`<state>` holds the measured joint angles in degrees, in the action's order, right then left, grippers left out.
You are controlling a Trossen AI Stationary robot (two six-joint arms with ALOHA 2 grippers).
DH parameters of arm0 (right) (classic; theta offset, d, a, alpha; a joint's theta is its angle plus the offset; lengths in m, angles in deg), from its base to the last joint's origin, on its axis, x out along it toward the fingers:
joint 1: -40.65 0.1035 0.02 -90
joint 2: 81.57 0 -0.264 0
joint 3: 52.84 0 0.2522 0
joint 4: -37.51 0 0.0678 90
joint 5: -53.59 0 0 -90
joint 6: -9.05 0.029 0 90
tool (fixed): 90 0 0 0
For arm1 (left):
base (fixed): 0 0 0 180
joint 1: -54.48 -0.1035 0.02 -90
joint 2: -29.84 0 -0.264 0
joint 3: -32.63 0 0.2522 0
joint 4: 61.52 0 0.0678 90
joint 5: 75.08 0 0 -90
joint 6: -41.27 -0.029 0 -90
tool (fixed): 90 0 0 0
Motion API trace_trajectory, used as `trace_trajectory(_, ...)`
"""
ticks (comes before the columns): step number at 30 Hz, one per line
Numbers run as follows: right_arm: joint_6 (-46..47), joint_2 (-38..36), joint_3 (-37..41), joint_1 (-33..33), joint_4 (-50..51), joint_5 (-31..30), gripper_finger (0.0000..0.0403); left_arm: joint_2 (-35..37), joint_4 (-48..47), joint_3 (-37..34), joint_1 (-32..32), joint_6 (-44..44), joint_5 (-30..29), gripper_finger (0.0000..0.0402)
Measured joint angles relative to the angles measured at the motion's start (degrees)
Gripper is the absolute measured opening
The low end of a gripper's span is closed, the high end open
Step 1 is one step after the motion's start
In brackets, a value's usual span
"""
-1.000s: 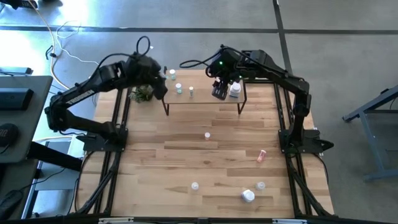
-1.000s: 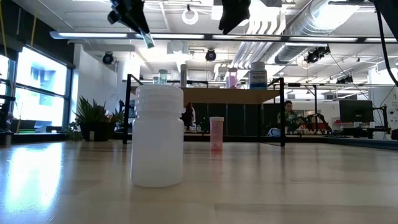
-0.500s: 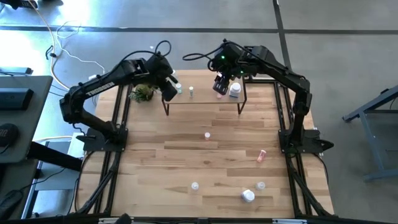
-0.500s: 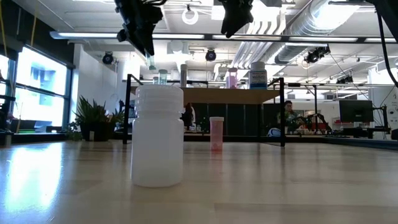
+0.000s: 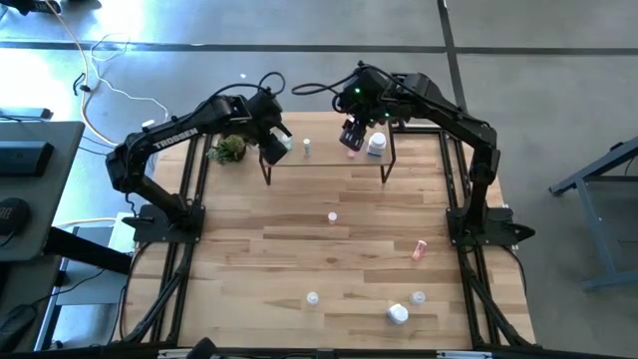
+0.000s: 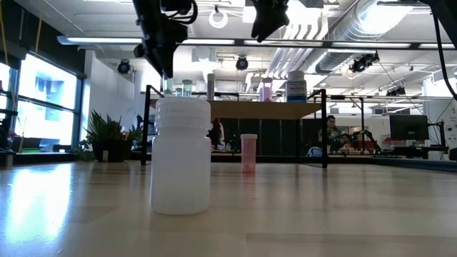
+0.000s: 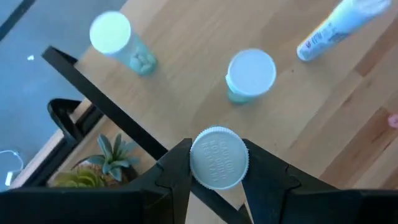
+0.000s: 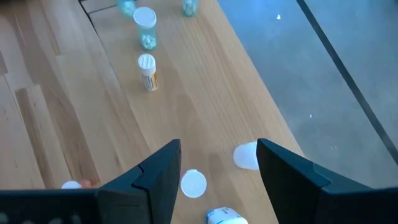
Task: Pick and place medicine bottles onto shelf by color
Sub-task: Put the green pill bottle on the shelf
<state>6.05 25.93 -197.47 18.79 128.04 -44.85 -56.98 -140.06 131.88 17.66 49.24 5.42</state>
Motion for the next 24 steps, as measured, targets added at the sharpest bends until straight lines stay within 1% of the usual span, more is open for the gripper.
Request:
trace_trajectory(5, 0.0, 0.0, 0.0, 0.0, -0.4, 0.0, 0.0202, 0.0, -1.6, 0.0, 0.4, 1.0, 4.0, 0.0113)
trace_trajectory(11, 0.6, 0.0, 0.0, 0.0, -0.8, 0.0, 0.0202, 0.0, -2.5, 0.0, 1.3, 2.6, 4.4, 0.0113)
trace_trajectory(19, 1.3, 0.0, 0.0, 0.0, -0.8, 0.0, 0.0202, -1.8, -3.5, 0.0, 3.3, 3.9, 4.3, 0.0113)
trace_trajectory(24, 1.1, 0.0, 0.0, 0.0, -0.8, 0.0, 0.0202, -2.6, -3.6, 0.0, 3.6, 3.5, 1.1, 0.0113)
